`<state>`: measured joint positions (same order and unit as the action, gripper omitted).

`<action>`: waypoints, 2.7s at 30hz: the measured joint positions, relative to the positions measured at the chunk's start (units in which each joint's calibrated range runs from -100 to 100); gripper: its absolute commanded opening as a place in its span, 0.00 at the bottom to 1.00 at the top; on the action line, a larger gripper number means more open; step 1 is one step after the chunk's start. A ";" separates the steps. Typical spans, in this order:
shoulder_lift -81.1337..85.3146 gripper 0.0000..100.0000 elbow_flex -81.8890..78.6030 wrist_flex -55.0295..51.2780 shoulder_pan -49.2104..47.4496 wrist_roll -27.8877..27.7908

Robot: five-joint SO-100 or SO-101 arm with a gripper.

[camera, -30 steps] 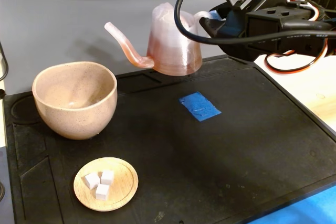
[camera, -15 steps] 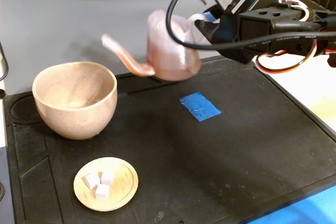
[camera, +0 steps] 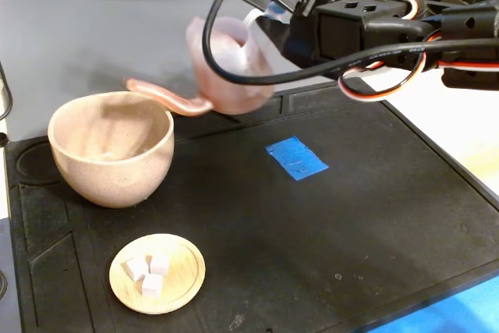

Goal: Pick up a kettle and pour liquid into a cup.

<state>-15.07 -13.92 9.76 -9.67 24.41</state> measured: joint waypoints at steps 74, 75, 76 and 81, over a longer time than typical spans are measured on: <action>-9.76 0.01 16.16 -0.09 -0.23 -11.21; -9.76 0.01 16.16 -0.09 -0.53 -11.21; -9.76 0.01 16.16 -0.09 -0.53 -11.21; -9.76 0.01 16.16 -0.09 -0.53 -10.95</action>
<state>-24.83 2.24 9.67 -10.20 13.46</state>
